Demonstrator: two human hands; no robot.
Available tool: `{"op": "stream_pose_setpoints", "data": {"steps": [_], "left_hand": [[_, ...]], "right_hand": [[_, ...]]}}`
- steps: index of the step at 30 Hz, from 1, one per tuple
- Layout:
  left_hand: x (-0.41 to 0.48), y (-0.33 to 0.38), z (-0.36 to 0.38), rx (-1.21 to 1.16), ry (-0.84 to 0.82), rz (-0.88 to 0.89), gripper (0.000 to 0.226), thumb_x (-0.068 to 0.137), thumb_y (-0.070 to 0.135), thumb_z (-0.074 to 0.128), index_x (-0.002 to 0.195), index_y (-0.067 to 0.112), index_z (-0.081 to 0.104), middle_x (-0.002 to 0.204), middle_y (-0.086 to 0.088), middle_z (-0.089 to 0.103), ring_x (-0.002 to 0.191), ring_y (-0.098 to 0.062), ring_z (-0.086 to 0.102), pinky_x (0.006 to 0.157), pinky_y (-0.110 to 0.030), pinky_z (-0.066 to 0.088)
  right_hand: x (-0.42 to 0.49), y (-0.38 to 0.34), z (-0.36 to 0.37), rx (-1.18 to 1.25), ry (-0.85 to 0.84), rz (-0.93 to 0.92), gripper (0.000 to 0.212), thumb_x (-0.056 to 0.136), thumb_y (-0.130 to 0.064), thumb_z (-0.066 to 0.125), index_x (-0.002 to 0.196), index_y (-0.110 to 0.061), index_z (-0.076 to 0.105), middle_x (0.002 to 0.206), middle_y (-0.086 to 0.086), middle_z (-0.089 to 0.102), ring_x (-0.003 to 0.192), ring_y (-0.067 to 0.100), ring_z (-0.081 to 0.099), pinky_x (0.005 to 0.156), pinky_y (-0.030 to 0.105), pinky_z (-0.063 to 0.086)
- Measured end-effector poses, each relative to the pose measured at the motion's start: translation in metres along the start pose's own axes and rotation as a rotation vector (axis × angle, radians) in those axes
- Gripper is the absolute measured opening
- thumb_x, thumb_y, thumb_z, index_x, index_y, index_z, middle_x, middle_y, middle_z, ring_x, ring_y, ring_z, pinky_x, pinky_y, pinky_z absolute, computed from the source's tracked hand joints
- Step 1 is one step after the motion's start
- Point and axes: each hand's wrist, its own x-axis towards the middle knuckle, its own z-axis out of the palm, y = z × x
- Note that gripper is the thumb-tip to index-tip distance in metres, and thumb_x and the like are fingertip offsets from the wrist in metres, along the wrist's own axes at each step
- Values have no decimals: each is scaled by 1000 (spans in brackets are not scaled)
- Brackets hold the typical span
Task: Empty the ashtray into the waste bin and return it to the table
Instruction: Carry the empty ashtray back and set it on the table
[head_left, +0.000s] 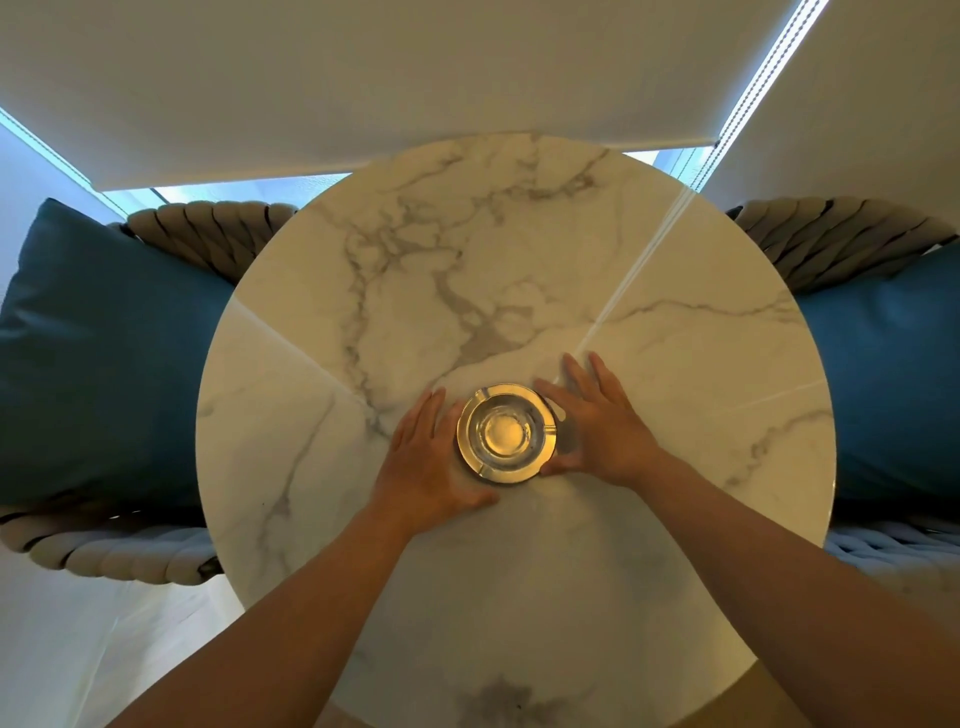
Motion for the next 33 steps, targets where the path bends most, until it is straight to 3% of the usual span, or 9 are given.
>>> {"op": "stream_pose_setpoints", "data": {"steps": [6,10,17,25,33], "left_hand": [[-12,2,0,12,81,-43,109,53,67,79,140,13,42,158,-13,29,149,-26,19,119,-36,18],[-8,8,-1,-2,88,-22,114,50,70,76,142,12,41,156,-15,31,148,-28,22,119,-41,23],[3,7,3,49,52,14,119,54,70,79,147,16,30,161,-11,22,150,-23,13,119,-36,14],[0,6,8,43,54,28,124,52,73,76,151,21,23,161,-10,21,150,-23,11,119,-35,13],[12,7,11,27,85,31,116,58,66,77,150,17,27,158,-13,27,149,-26,16,119,-36,16]], "right_hand": [[-2,6,-4,9,-23,1,112,61,-59,81,152,-38,20,166,8,-1,150,32,-17,123,48,3],[-7,2,0,8,-32,-1,117,57,-60,83,153,-35,20,166,9,0,150,32,-16,122,50,4],[-19,-12,20,44,50,24,117,54,-59,83,150,-27,25,164,12,8,151,35,-8,121,52,9],[-30,-25,34,16,162,103,107,57,-78,55,145,-18,39,160,15,21,149,42,5,120,54,12],[-26,-25,30,4,182,112,97,68,-70,64,145,-18,37,159,16,22,149,42,6,120,54,13]]}}
